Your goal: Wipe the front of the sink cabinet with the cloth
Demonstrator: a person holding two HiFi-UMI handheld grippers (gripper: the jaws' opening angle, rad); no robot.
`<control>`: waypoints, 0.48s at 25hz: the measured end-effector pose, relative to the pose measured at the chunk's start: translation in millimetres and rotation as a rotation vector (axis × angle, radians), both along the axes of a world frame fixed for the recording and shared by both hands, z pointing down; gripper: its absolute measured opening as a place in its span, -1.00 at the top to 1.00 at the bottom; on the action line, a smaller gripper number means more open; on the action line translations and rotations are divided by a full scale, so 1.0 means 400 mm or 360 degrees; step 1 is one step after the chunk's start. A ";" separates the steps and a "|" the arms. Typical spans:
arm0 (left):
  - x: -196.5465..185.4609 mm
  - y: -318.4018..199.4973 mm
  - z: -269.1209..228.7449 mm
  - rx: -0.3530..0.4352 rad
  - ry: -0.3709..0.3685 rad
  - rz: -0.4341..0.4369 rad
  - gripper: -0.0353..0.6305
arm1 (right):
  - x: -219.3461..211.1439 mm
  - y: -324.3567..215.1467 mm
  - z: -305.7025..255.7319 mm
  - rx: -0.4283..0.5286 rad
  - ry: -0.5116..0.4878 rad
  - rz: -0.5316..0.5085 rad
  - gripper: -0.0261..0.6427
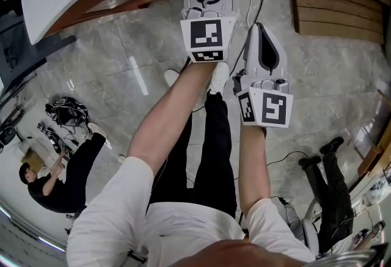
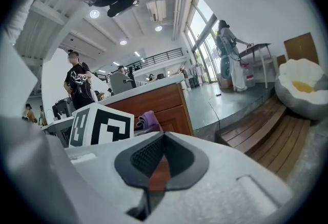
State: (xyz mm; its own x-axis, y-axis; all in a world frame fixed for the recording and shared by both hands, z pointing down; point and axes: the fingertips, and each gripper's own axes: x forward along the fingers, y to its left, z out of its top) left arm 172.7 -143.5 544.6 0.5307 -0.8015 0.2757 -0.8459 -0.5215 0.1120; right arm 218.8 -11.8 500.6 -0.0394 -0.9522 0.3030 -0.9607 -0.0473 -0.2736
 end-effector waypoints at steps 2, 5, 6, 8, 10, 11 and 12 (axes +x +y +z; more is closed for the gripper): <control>0.020 0.002 -0.002 0.0017 -0.0004 0.0029 0.68 | 0.014 0.002 0.004 0.0000 0.0001 0.0014 0.93; 0.046 0.003 -0.001 0.0035 -0.0011 0.0066 0.68 | 0.035 0.005 0.015 -0.0013 0.0002 0.0037 0.93; 0.056 0.005 0.000 0.0036 -0.0011 0.0081 0.68 | 0.041 0.008 0.020 -0.0020 0.0001 0.0044 0.93; 0.077 0.008 0.001 0.0041 -0.0011 0.0109 0.68 | 0.050 0.009 0.025 -0.0028 -0.0006 0.0058 0.93; 0.100 0.008 -0.001 0.0052 -0.0017 0.0139 0.68 | 0.059 0.006 0.026 -0.0024 -0.0011 0.0065 0.93; 0.113 0.008 -0.001 0.0057 -0.0018 0.0155 0.68 | 0.063 0.003 0.025 -0.0021 -0.0008 0.0067 0.93; 0.126 0.009 -0.002 0.0059 -0.0017 0.0171 0.68 | 0.069 0.001 0.025 -0.0019 -0.0005 0.0072 0.93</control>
State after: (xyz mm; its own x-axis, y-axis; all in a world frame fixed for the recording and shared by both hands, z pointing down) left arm 223.3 -140.0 543.8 0.6113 -0.7499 0.2529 -0.7858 -0.6130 0.0822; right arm 246.3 -11.5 510.5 0.0026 -0.9493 0.3144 -0.9567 -0.0938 -0.2756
